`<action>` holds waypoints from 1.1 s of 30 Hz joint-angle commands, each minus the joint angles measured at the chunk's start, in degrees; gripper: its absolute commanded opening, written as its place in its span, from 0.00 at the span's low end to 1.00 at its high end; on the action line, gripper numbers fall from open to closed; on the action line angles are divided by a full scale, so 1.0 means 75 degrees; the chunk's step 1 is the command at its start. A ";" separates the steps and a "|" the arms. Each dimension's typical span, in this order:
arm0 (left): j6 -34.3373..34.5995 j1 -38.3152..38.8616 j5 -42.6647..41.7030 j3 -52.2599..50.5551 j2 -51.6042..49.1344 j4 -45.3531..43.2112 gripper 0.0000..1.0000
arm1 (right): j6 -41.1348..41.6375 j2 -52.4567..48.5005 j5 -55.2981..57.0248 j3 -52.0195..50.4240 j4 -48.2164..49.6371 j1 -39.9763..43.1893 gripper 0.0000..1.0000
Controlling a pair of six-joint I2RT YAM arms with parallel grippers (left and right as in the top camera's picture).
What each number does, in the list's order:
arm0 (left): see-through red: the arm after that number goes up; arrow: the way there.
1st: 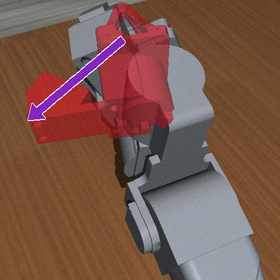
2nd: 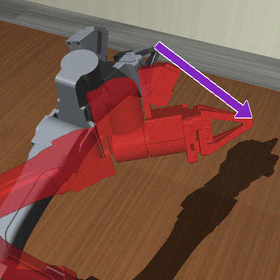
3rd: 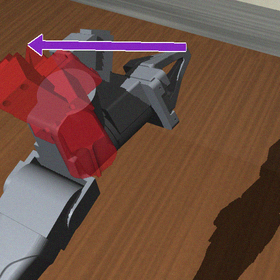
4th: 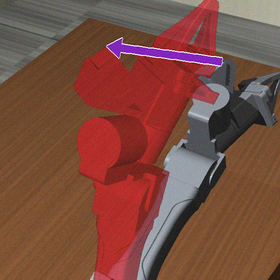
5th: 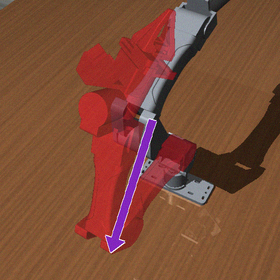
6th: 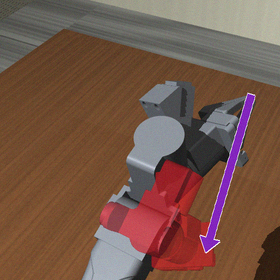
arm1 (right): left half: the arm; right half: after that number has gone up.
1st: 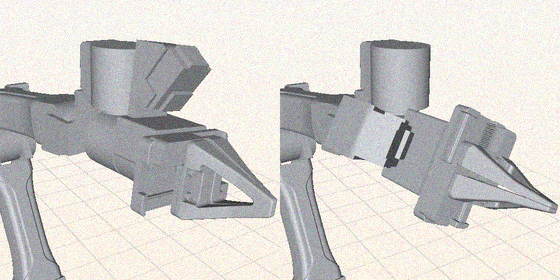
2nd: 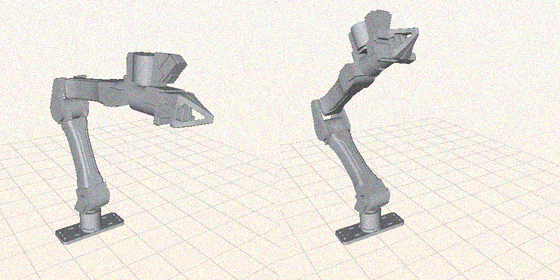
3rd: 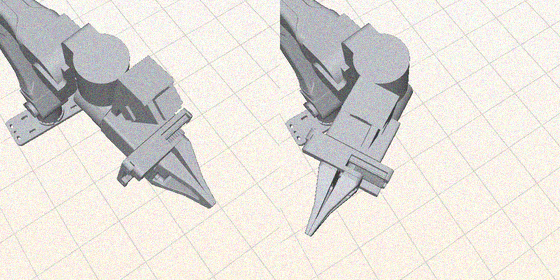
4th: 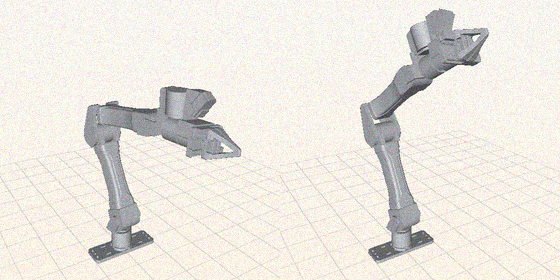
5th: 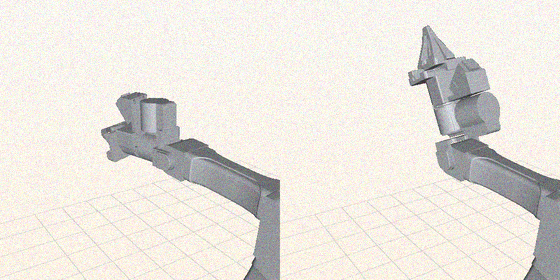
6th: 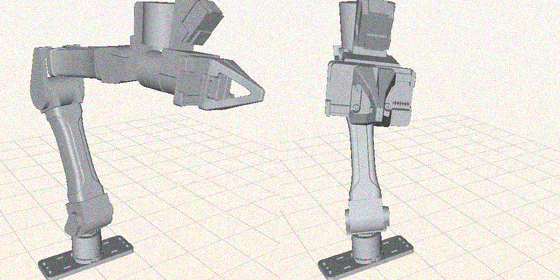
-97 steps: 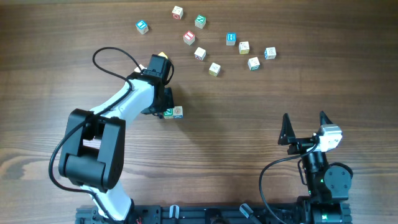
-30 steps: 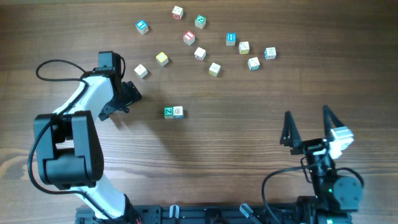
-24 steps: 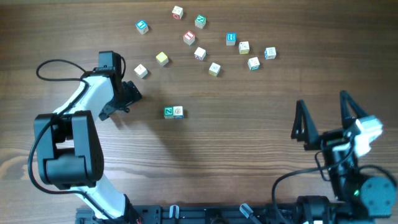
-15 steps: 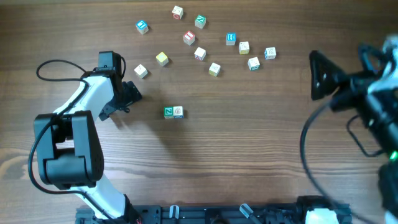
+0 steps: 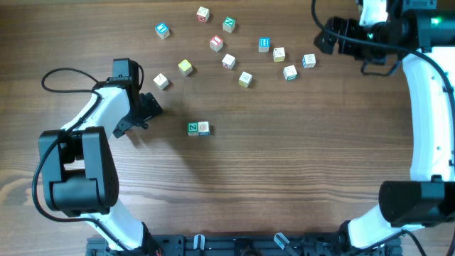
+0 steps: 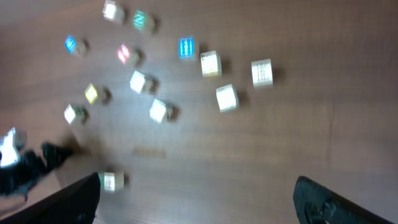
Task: Form a horizontal line
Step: 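Raise the right arm and move its gripper over a green-lettered block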
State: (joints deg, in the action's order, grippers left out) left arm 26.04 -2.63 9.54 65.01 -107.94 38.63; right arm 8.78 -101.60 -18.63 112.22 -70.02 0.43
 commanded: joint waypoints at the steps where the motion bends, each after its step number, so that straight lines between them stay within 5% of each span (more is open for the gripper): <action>1: 0.0017 0.0020 0.0055 -0.0038 -0.0082 0.0026 1.00 | 0.0073 -0.0175 -0.0187 0.0131 0.0364 -0.0032 0.91; 7: 0.0017 0.0020 0.0055 -0.0038 -0.0082 0.0026 1.00 | 0.0020 -0.0178 -0.0181 0.0128 0.0638 -0.0032 0.50; 9: 0.0017 0.0020 0.0052 -0.0038 -0.0082 0.0026 1.00 | 0.0023 -0.0178 -0.0184 0.0119 0.0909 -0.0032 0.29; 10: 0.0017 0.0020 0.0052 -0.0038 -0.0082 0.0026 1.00 | 0.0029 -0.0178 -0.0192 0.0119 0.1084 -0.0032 0.28; 12: 0.0017 0.0020 0.0052 -0.0038 -0.0082 0.0026 1.00 | 0.0023 -0.0181 -0.0189 0.0119 0.1198 -0.0032 0.49; 22: 0.0017 0.0020 0.0052 -0.0038 -0.0082 0.0026 1.00 | -0.0460 -0.0548 -0.0184 -0.0047 0.1772 -0.0472 0.81; 33: 0.0017 0.0020 0.0052 -0.0038 -0.0082 0.0026 1.00 | -0.0568 -0.3678 0.1288 -0.0297 0.3407 -0.1883 0.94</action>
State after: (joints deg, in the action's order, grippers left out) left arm 26.04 -2.63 9.54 65.01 -107.94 38.63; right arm 4.99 -124.68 -11.90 110.65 -45.95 -13.67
